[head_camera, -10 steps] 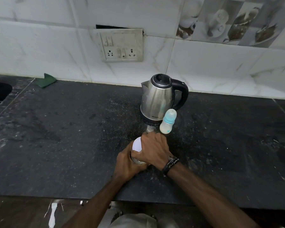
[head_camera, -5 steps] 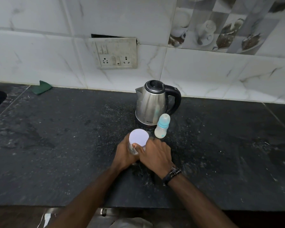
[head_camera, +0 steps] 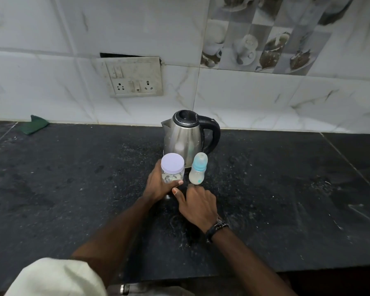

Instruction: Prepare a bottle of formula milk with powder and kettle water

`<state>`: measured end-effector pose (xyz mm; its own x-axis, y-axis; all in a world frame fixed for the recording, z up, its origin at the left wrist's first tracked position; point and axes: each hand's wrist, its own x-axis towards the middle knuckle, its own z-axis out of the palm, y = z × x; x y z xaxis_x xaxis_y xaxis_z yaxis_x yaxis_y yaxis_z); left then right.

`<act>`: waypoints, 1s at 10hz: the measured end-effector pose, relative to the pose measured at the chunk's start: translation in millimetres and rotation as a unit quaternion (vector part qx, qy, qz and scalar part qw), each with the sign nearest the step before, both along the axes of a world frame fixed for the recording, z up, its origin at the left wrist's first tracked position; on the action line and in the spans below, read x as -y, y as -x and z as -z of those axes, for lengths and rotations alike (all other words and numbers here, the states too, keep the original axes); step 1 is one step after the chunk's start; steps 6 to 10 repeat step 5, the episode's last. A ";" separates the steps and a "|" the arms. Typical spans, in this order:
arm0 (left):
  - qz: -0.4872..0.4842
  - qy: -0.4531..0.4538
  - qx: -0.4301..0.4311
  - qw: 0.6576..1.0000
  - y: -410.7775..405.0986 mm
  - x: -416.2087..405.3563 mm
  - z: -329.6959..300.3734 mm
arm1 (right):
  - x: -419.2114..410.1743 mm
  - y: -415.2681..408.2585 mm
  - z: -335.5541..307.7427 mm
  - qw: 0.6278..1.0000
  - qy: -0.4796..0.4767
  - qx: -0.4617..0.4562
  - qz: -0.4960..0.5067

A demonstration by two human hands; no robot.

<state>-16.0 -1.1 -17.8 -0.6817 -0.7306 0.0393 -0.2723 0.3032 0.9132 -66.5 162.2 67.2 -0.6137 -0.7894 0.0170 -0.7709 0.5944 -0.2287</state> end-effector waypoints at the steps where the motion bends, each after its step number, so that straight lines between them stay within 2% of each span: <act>1: 0.012 0.010 0.019 1.000 0.2 3.0 -4.3 | 1.7 3.3 4.6 1.000 0.001 -0.001 0.000; 3: 0.005 0.014 0.048 0.999 -4.1 0.8 -11.3 | 6.0 5.7 26.8 1.000 0.015 -0.016 0.012; 4: -0.001 0.060 0.076 0.995 -5.3 1.9 -3.7 | 5.9 6.7 43.6 0.995 0.076 -0.063 0.032; 5: -0.014 0.183 0.084 0.979 -14.8 -1.8 8.4 | 9.0 10.9 57.3 0.989 0.091 -0.096 0.062; 10: -0.014 0.183 0.084 0.979 -14.8 -1.8 8.4 | 9.0 10.9 57.3 0.989 0.091 -0.096 0.062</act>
